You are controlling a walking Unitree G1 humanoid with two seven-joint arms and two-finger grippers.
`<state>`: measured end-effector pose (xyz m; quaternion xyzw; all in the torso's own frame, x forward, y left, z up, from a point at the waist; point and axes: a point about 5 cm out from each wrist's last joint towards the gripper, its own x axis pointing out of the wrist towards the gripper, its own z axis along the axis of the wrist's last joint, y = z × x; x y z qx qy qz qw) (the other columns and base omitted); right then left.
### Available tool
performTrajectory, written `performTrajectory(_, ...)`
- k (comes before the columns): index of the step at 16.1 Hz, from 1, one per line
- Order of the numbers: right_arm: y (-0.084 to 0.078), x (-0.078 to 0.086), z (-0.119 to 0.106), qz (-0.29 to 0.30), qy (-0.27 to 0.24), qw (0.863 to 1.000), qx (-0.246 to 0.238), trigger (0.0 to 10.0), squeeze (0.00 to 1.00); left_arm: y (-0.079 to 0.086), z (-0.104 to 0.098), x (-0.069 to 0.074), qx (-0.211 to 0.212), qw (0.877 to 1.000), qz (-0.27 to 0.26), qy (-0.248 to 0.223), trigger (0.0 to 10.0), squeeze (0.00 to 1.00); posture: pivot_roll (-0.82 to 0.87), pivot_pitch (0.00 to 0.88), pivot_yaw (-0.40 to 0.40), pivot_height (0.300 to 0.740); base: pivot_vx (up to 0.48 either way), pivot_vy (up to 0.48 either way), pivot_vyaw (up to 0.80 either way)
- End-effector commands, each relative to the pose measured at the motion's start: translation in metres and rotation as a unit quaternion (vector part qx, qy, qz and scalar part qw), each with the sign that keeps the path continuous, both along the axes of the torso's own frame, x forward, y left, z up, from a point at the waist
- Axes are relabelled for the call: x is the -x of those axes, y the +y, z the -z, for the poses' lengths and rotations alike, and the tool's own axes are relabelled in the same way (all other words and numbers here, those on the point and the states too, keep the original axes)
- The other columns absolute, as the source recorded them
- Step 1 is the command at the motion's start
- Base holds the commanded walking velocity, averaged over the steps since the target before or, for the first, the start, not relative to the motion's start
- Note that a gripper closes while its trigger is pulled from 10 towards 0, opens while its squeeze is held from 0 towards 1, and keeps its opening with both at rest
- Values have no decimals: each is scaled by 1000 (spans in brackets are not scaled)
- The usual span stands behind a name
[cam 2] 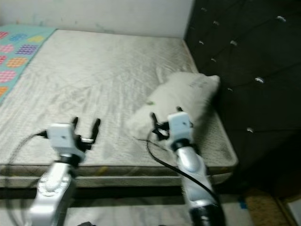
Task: Clean up the room
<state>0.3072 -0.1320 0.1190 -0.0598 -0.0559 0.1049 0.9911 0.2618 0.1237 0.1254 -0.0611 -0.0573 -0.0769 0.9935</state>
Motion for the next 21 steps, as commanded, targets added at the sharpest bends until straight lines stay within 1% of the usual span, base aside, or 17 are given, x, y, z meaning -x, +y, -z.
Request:
performTrajectory(1, 4, -2, -4, -3, -6, 1000, -8, 10000, 0, 4, -4, 1, -5, 1000, 5, -13, 10000, 0, -6, 108, -84, 740, 0, 0, 0)
performTrajectory(3, 4, -1, -4, -1, -6, 1000, -9, 10000, 0, 0, -6, 3, 7, 999, 37, -19, 10000, 0, -7, 113, -81, 740, 0, 0, 0)
performTrajectory(6, 3, -2, -4, 2, -4, 1000, -13, 10000, 0, -1, -7, 4, 8, 999, 42, -20, 10000, 0, -7, 118, -80, 740, 89, 0, 0)
performTrajectory(10, 3, -2, -3, 4, -2, 1000, -12, 10000, 0, -2, -7, 4, 12, 998, 51, -22, 10000, 0, -8, 118, -81, 740, 316, 0, 0)
performTrajectory(12, 2, -3, -3, 6, -1, 1000, -3, 10000, 0, -2, -7, 4, 12, 998, 51, -22, 10000, 0, -10, 119, -81, 740, 326, 0, 0)
performTrajectory(21, 1, -3, -1, 8, 1, 1000, 2, 10000, 0, -3, -7, 3, 12, 998, 51, -21, 10000, 0, -13, 119, -78, 740, 320, 0, 0)
